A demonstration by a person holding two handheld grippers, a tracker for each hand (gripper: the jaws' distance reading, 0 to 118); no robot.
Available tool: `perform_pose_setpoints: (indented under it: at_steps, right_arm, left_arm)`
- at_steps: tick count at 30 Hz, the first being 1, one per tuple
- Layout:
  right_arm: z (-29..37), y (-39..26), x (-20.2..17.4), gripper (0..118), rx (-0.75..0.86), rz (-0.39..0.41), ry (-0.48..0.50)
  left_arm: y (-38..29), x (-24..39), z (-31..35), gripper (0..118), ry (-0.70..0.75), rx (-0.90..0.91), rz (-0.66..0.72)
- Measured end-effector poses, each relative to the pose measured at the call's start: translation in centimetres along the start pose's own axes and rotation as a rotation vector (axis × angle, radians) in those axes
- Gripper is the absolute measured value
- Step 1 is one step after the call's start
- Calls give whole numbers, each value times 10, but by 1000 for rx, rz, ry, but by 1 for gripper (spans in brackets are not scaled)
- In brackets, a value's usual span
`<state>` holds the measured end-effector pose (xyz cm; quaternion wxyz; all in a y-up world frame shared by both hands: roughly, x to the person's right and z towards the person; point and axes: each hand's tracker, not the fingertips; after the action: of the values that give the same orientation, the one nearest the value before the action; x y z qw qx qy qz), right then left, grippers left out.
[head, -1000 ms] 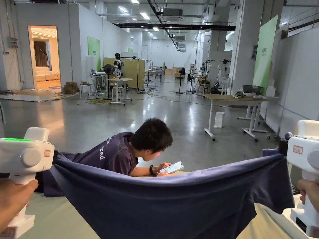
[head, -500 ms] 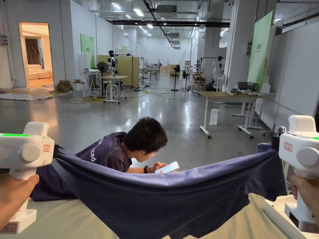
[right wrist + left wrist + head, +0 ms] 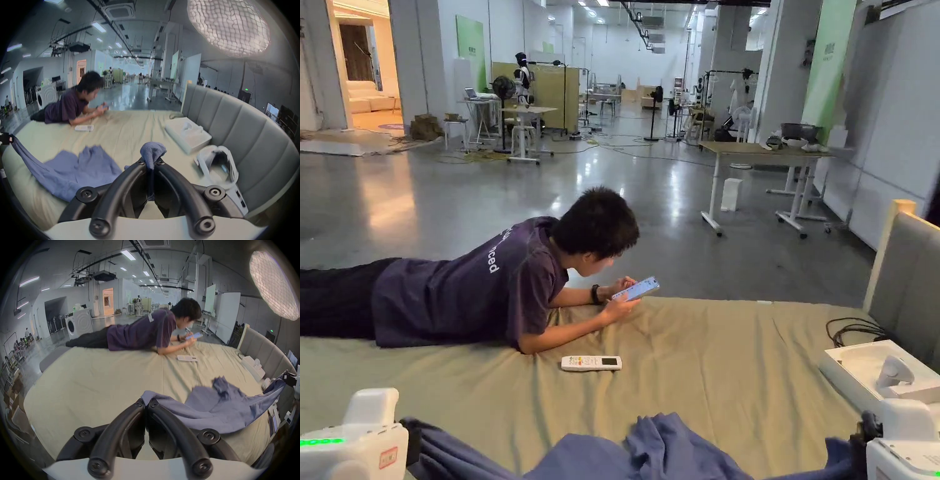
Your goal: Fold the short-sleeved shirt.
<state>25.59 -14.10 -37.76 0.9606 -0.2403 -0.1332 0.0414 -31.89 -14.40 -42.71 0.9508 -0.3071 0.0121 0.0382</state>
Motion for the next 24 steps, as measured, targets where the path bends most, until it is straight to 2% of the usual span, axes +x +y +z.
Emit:
perform_pose_setpoints:
  at_steps: [4,8,12,15,21,24]
  right_arm:
    - [12,-56,-3,5,-77,-32,-9]
    - [17,-92,-3,5,-112,-23,-21]
    - [18,-104,-2,5,-135,-46,-21]
    - [23,-105,-5,5,-125,-33,-31]
    - [40,-96,-11,7,-65,-29,-26]
    - [49,-90,-21,8,-9,31,-59]
  left_arm:
    - [-49,1,8,3,17,-67,-52]
    - [-81,-12,0,3,6,-121,-36]
    - [-96,-25,-7,3,23,-130,-5]
    - [-96,-34,-6,3,19,-135,5]
    - [-91,-18,43,3,-2,-53,44]
    - [-84,-8,57,3,8,-24,-5]
